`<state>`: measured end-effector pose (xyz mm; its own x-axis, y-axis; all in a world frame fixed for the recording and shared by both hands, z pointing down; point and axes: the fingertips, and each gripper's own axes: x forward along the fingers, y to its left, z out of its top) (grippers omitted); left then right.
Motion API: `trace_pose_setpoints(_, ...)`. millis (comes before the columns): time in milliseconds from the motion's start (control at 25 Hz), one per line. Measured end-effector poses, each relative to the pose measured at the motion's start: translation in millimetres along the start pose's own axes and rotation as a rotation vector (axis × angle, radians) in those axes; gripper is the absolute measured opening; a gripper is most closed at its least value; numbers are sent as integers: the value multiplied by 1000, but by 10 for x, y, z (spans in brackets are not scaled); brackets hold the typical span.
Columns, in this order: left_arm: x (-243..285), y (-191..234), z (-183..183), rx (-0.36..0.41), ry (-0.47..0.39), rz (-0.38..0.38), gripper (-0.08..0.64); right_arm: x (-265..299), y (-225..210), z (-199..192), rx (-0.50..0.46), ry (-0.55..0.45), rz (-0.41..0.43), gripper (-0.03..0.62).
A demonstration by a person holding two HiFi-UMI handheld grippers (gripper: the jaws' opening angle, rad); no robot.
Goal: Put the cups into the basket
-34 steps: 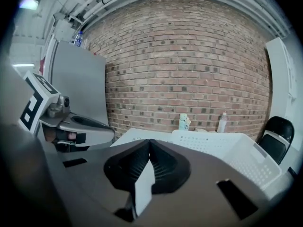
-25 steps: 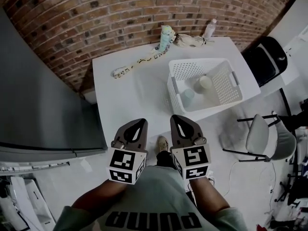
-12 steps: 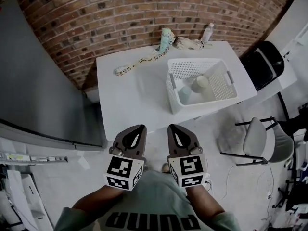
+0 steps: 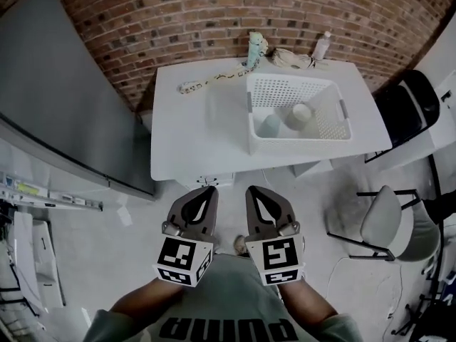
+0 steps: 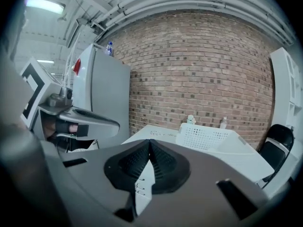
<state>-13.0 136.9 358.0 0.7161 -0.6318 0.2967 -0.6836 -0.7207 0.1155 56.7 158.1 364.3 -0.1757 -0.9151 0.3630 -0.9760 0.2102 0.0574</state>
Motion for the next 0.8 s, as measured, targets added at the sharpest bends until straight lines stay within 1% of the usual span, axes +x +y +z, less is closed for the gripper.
trace_pose_setpoints(120, -70, -195, -146, -10, 16, 48, 3, -172, -41, -84, -3, -16, 43, 14)
trace_pose_setpoints(240, -162, -319, -227, -11, 23, 84, 3, -276, -53, -165, -2, -27, 67, 14)
trace_pose_setpoints(400, -298, -385, -306, -6, 27, 119, 3, -377, -13, -325, 14, -1, 87, 14)
trace_pose_setpoints(520, -404, -354, -380, -1, 31, 142, 3, -414, 72, -419, 25, 11, 95, 14)
trace_pose_setpoints(640, -469, -297, -500, -14, 41, 148, 3, -414, 151, -531, 35, 31, 92, 14)
trace_pose_setpoints(800, -527, -229, -633, -24, 54, 133, 3, -400, 243, -677, 51, 53, 73, 12)
